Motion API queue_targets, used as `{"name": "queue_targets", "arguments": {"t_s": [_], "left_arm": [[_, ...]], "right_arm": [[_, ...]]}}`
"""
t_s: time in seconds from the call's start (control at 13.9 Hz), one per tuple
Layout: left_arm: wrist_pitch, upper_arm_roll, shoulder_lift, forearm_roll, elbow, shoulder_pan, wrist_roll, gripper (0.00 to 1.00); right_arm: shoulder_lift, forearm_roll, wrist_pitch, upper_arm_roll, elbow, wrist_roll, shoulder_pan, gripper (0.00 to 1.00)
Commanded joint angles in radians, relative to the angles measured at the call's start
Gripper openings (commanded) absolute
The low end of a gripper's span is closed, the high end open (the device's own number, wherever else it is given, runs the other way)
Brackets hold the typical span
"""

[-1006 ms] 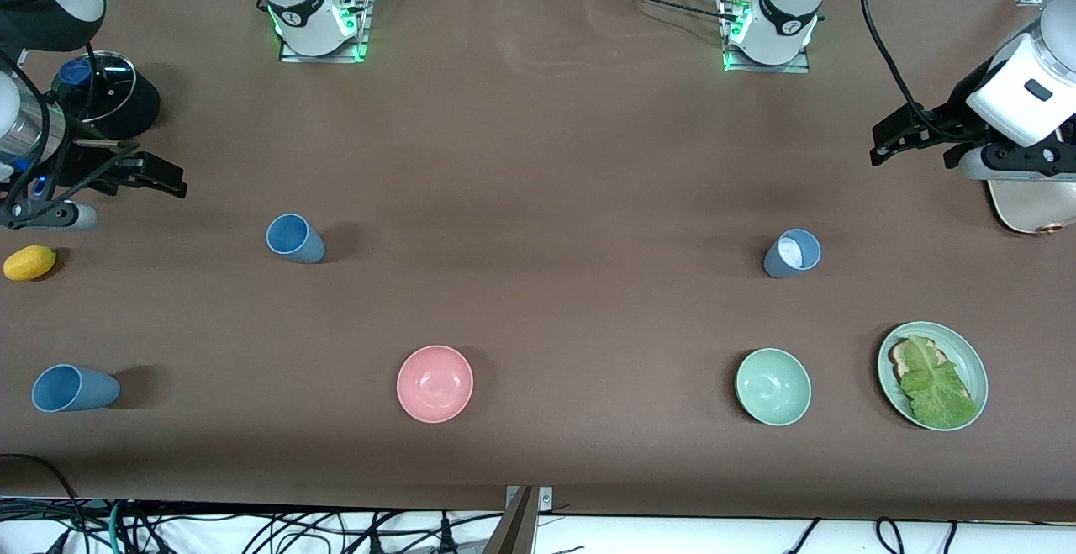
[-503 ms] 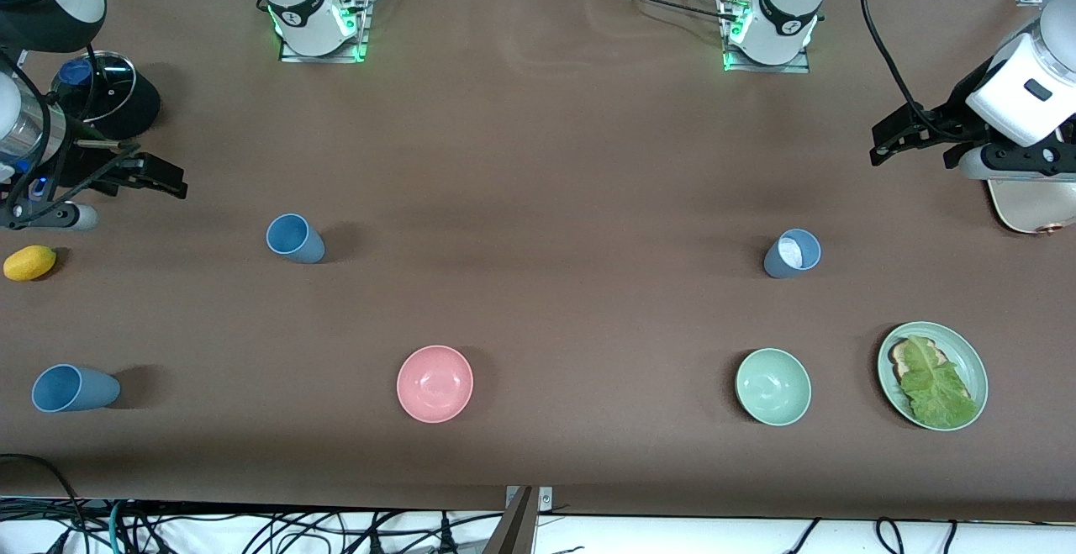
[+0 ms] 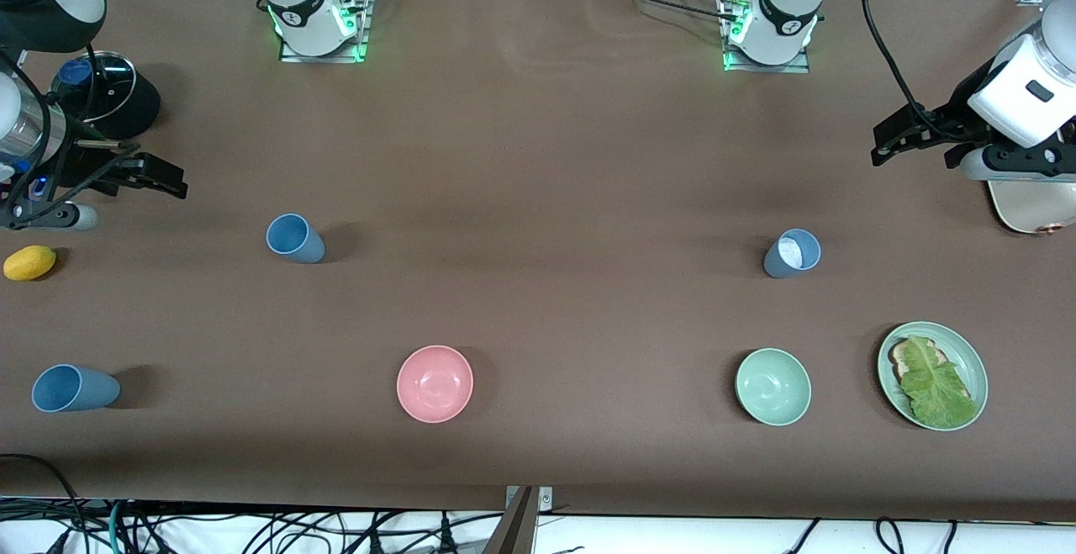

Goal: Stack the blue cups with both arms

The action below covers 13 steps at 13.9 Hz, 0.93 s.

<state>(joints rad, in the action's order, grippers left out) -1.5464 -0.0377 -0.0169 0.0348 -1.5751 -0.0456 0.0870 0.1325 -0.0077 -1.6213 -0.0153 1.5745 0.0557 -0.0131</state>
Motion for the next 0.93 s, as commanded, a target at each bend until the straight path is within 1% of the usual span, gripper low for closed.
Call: {"name": "queue_targets", "arguments": {"t_s": [0.0, 0.14, 0.57, 0.72, 0.86], "left_arm": [[0.073, -0.008, -0.007, -0.029, -0.006, 0.003, -0.001, 1.00], [0.077, -0.007, -0.014, -0.030, -0.006, 0.004, 0.000, 1.00], [0.022, -0.008, -0.021, -0.032, -0.014, 0.006, -0.009, 1.00], [0.017, -0.007, -0.026, -0.030, -0.023, 0.006, -0.010, 1.00], [0.008, -0.007, -0.037, -0.033, -0.028, 0.007, -0.010, 1.00]], "right_arm": [[0.004, 0.009, 0.012, -0.005, -0.018, -0.005, 0.007, 1.00], [0.004, 0.009, 0.012, -0.005, -0.018, -0.005, 0.007, 1.00], [0.004, 0.009, 0.012, -0.002, -0.018, 0.012, 0.008, 1.00], [0.004, -0.001, 0.008, -0.002, -0.001, 0.010, 0.007, 1.00], [0.028, 0.009, 0.003, -0.002, -0.001, 0.012, 0.015, 1.00]]}}
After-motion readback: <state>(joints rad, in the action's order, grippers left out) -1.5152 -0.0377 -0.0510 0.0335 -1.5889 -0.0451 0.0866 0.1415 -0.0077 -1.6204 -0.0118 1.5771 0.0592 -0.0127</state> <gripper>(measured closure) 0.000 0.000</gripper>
